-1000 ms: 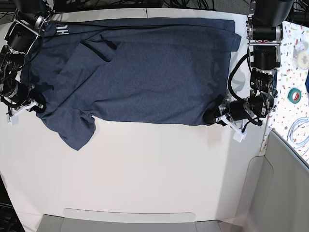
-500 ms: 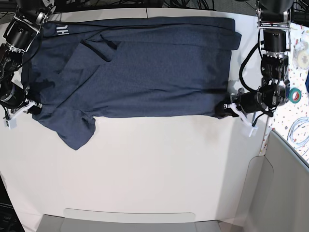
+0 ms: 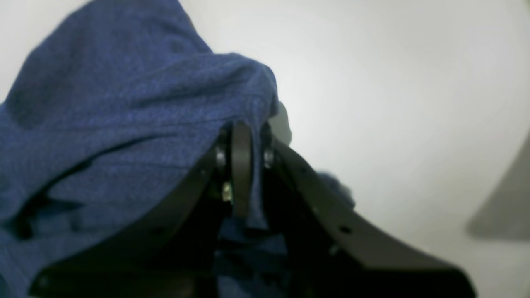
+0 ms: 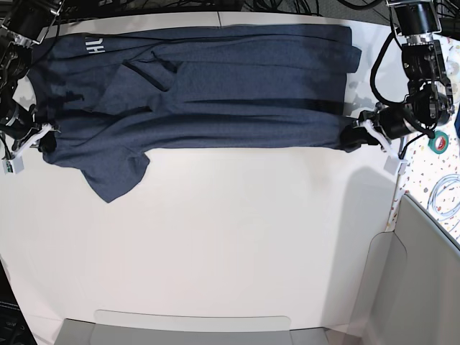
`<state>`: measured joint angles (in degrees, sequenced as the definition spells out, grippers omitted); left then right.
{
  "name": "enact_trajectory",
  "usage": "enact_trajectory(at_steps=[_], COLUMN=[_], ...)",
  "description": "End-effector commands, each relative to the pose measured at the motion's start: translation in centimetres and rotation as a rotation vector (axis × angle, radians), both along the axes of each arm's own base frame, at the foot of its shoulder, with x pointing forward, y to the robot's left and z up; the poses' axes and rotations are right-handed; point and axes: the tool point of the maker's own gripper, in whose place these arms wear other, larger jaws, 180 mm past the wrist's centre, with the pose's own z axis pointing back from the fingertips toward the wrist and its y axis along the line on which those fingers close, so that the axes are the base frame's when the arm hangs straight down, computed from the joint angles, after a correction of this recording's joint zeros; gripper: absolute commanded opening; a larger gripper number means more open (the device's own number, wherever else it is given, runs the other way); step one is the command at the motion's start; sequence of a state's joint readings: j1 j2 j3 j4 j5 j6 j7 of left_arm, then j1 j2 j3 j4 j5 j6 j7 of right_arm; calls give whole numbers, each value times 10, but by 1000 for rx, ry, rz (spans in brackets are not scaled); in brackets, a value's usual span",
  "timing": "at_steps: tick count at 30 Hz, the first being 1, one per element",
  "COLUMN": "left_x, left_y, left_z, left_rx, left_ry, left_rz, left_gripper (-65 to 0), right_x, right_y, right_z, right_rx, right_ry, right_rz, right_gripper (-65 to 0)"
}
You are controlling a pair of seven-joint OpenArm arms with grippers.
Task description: Layout the t-shirt on the table in an organized manner, then fold the t-shirt properly
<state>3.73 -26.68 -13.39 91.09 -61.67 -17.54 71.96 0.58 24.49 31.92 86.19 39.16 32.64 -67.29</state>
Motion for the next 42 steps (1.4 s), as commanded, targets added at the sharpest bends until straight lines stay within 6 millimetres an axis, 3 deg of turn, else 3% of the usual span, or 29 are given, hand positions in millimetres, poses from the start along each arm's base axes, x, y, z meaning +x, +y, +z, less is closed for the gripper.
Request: enact_trajectory(at_steps=[1,11,22,26,27,29,33,37,39,42], left_x=[4,-48,-63,-64,-64,-64,-63,-63,-63,-64], left_y=[9,10,5,6,7,8,8,7,7,7], left_z=[14,-20,-30,-30,-30,-30,-29,-29,-30,-30], left_rx=[29,36,27,28,29,31,33,30,30,30], left_ry=[-41,89,130,132,131,133,132,132,134,135], left_rz=[3,2,-6,-2,0,0,-3,-2,-2,-2], left_gripper=[-650,-650,-644,-523,-486,-443,-452,-452,-452,-452], right_x=[0,-58,-85,-90,-91,-82,-47,-9,9,42], right_y=[-17,-40,-26,-38,-41,-48,-57,-65,-60,-34], right_z=[18,-4,-39,-45,-44,-31,23,76,85,68], right_rx=[-47,-71,-24,-88,-99,-128,-232,-255,-219,-103], right_ry=[-45,51,143,191,193,165,26,-147,-197,-173], right_rz=[-18,-98,-118,-135,-138,-132,-99,-136,-146,-110], right_gripper=[-650,-650,-650,-642,-603,-515,-370,-298,-289,-289])
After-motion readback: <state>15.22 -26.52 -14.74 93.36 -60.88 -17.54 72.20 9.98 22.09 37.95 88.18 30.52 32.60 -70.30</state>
